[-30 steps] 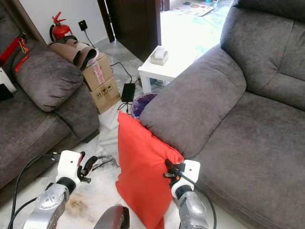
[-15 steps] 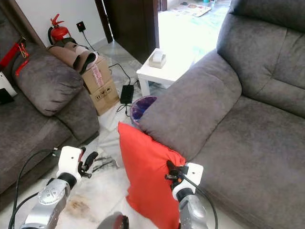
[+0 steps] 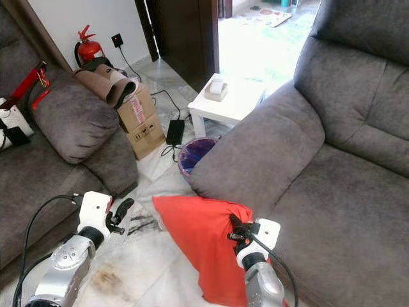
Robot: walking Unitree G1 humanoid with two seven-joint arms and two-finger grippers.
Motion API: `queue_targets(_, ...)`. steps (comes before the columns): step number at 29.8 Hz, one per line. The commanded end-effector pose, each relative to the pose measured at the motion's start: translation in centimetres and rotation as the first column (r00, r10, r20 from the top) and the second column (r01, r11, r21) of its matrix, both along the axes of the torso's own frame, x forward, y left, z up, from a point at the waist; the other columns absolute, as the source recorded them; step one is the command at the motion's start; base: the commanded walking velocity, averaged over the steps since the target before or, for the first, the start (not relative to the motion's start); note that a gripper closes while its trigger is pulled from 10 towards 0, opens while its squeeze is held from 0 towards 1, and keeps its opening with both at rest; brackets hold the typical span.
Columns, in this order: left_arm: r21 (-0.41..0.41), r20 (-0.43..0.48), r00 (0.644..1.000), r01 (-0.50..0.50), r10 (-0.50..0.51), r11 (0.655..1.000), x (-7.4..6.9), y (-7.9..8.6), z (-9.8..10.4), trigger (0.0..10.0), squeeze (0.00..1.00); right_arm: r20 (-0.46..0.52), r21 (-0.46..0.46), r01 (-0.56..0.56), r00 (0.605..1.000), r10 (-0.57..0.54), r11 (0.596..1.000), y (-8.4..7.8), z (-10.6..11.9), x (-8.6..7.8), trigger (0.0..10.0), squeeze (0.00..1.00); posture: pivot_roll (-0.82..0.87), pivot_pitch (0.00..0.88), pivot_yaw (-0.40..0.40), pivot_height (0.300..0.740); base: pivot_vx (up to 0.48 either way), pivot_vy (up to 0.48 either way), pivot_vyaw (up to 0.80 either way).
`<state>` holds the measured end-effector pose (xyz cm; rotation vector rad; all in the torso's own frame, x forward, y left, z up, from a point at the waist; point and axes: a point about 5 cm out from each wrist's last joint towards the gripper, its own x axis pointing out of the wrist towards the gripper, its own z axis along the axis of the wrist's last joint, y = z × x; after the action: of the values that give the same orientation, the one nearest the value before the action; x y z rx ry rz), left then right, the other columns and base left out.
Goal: Move the pillow to the sofa from floor
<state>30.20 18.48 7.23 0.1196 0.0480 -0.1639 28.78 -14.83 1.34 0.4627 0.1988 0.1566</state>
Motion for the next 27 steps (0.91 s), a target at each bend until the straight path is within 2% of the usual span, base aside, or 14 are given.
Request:
queue_targets(1, -0.011, -0.026, 1.000, -0.013, 0.013, 1.000, -0.3, 0.3, -0.7, 10.0, 0.00, 0.124, 0.010, 0.019, 0.992, -0.020, 1.000, -0.1, 2.3, 1.3, 10.0, 0.00, 0.10, 0.106, 0.090, 0.740, 0.000, 0.000, 0.00)
queue_targets(7, -0.011, -0.035, 0.999, 0.008, -0.008, 1.000, -0.4, -0.1, -0.9, 10.0, 0.00, 0.154, 0.003, 0.011, 0.988, -0.011, 1.000, -0.8, 3.1, 1.4, 10.0, 0.00, 0.09, 0.098, 0.087, 0.740, 0.000, 0.000, 0.00)
queue_targets(9, -0.003, -0.062, 0.997, 0.049, -0.049, 0.999, -0.5, -0.1, -1.2, 10.0, 0.00, 0.174, -0.015, -0.062, 0.983, 0.064, 0.998, -0.6, 3.6, 1.6, 10.0, 0.00, 0.09, 0.099, 0.086, 0.740, 0.000, 0.000, 0.00)
queue_targets(13, 0.046, -0.130, 0.980, 0.157, -0.150, 0.986, -0.8, -0.1, -1.8, 10.0, 0.00, 0.218, -0.087, -0.222, 0.947, 0.236, 0.971, -0.3, 4.7, 1.6, 10.0, 0.00, 0.09, 0.096, 0.089, 0.740, 0.000, 0.000, 0.00)
queue_targets(16, 0.078, -0.187, 0.955, 0.249, -0.231, 0.965, -0.9, 0.3, -2.2, 10.0, 0.00, 0.215, -0.178, -0.413, 0.869, 0.444, 0.893, -0.4, 5.4, 1.1, 10.0, 0.00, 0.08, 0.089, 0.093, 0.740, 0.000, 0.000, 0.00)
queue_targets(17, 0.078, -0.187, 0.955, 0.249, -0.231, 0.965, -0.9, 0.3, -2.2, 10.0, 0.00, 0.215, -0.178, -0.413, 0.869, 0.444, 0.893, -0.4, 5.4, 1.1, 10.0, 0.00, 0.08, 0.089, 0.093, 0.740, 0.000, 0.000, 0.00)
queue_targets(18, 0.090, -0.211, 0.940, 0.293, -0.269, 0.952, -1.0, 0.4, -2.3, 10.0, 0.00, 0.196, -0.221, -0.481, 0.830, 0.522, 0.848, -0.5, 5.4, 0.7, 10.0, 0.00, 0.07, 0.086, 0.093, 0.740, 0.000, 0.000, 0.00)
queue_targets(19, 0.099, -0.251, 0.908, 0.368, -0.335, 0.924, -1.0, 0.4, -2.3, 10.0, 0.00, 0.152, -0.277, -0.578, 0.762, 0.629, 0.767, -0.6, 5.4, 0.1, 10.0, 0.00, 0.07, 0.082, 0.092, 0.740, 0.000, 0.000, 0.00)
queue_targets(21, 0.093, -0.267, 0.891, 0.403, -0.367, 0.910, -1.0, 0.4, -2.1, 10.0, 0.00, 0.117, -0.295, -0.622, 0.730, 0.674, 0.725, -0.7, 5.2, -0.2, 10.0, 0.00, 0.07, 0.079, 0.092, 0.740, 0.000, 0.000, 0.00)
queue_targets(22, 0.083, -0.288, 0.859, 0.463, -0.423, 0.883, -0.9, 0.3, -1.9, 10.0, 1.00, 0.044, -0.326, -0.679, 0.684, 0.728, 0.658, -0.7, 4.5, -0.8, 10.0, 0.00, 0.07, 0.076, 0.092, 0.740, 0.000, 0.000, 0.00)
queue_targets(23, 0.083, -0.288, 0.859, 0.463, -0.423, 0.883, -0.9, 0.3, -1.9, 10.0, 1.00, 0.044, -0.326, -0.679, 0.684, 0.728, 0.658, -0.7, 4.5, -0.8, 10.0, 0.00, 0.07, 0.076, 0.092, 0.740, 0.000, 0.000, 0.00)
queue_targets(25, 0.092, -0.337, 0.804, 0.546, -0.490, 0.833, -1.0, 0.1, -1.9, 10.0, 1.00, -0.039, -0.330, -0.768, 0.592, 0.805, 0.548, -0.5, 3.7, -2.0, 10.0, 0.00, 0.07, 0.076, 0.092, 0.740, 0.000, 0.000, 0.00)
queue_targets(26, 0.092, -0.337, 0.804, 0.546, -0.490, 0.833, -1.0, 0.1, -1.9, 10.0, 1.00, -0.039, -0.330, -0.768, 0.592, 0.805, 0.548, -0.5, 3.7, -2.0, 10.0, 0.00, 0.07, 0.076, 0.092, 0.740, 0.000, 0.000, 0.00)
queue_targets(27, 0.095, -0.346, 0.793, 0.562, -0.502, 0.822, -1.0, 0.1, -2.0, 10.0, 1.00, -0.050, -0.326, -0.785, 0.571, 0.819, 0.527, -0.4, 3.6, -2.3, 10.0, 0.00, 0.07, 0.071, 0.096, 0.740, 0.000, 0.000, 0.00)
